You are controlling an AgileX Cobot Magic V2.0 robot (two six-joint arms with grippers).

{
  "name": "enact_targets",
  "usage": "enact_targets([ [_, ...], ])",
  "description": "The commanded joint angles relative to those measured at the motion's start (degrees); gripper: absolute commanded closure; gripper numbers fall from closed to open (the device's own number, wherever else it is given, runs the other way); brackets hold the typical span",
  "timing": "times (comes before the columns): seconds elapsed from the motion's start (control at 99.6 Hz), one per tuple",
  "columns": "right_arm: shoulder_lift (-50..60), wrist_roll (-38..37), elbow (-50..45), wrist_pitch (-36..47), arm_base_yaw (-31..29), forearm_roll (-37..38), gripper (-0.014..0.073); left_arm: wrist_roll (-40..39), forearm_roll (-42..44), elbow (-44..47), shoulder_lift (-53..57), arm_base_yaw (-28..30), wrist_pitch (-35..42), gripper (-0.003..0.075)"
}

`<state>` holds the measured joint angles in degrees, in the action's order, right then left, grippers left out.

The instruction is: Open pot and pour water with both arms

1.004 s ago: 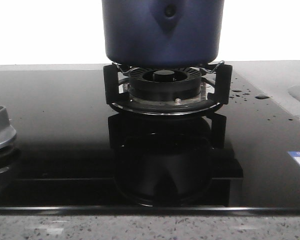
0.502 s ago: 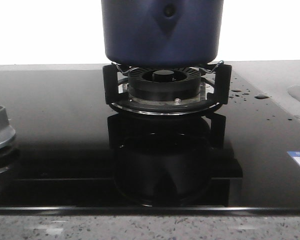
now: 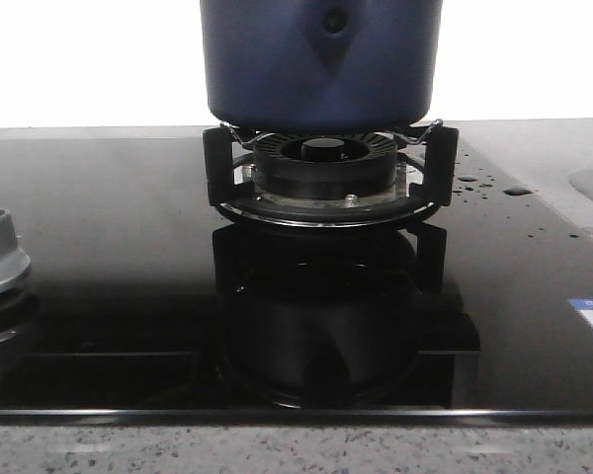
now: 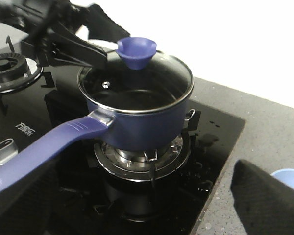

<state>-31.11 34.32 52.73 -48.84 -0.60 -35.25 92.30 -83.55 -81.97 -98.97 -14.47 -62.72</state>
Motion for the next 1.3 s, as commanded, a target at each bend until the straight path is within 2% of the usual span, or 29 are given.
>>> enact_targets([
  [0.0,0.8,0.7,1.8,3.7,0.1,-1.9,-0.0056,1.4,-6.2,-2.3,1.2,-0.5,-1.6,0.0182],
  [0.09,1.9,0.7,1.8,4.6,0.1,-1.9,-0.0056,3.6,-8.2,-2.6,0.2,-0.5,-1.3,0.0174],
  [0.291,3.1,0.7,1.8,4.9,0.1,-1.9,-0.0056,3.6,-10.6,-2.8,-1.6,-1.3,-0.5,0.0092],
  [0.502,3.1,0.7,1.8,4.9,0.1,-1.9,-0.0056,3.6,-12.3,-2.8,-3.4,-4.4,-0.2,0.0092],
  [0.703,3.1,0.7,1.8,5.3,0.1,-1.9,-0.0056,3.6,-12.7,-2.8,-3.6,-6.7,5.3,0.0099],
  [0.813,3.1,0.7,1.8,5.5,0.1,-1.4,-0.0056,3.6,-12.7,-2.8,-3.6,-6.9,5.7,0.0162],
  [0.994,3.1,0.7,0.8,8.5,0.1,1.2,-0.0056,3.6,-13.2,-2.8,-3.6,-6.8,4.3,0.0403],
  [1.064,3.1,0.6,-0.3,11.3,0.1,1.8,-0.0056,3.6,-15.0,-2.8,-3.6,-6.4,2.6,0.0459],
  [1.175,3.1,0.6,-3.0,17.9,0.1,3.0,-0.0056,3.6,-18.7,-2.8,-2.7,-5.1,-0.7,0.0481],
  [1.285,3.1,0.0,-6.8,23.3,0.1,7.8,-0.0056,3.6,-19.5,-2.8,-0.2,-3.7,-1.7,0.0481],
])
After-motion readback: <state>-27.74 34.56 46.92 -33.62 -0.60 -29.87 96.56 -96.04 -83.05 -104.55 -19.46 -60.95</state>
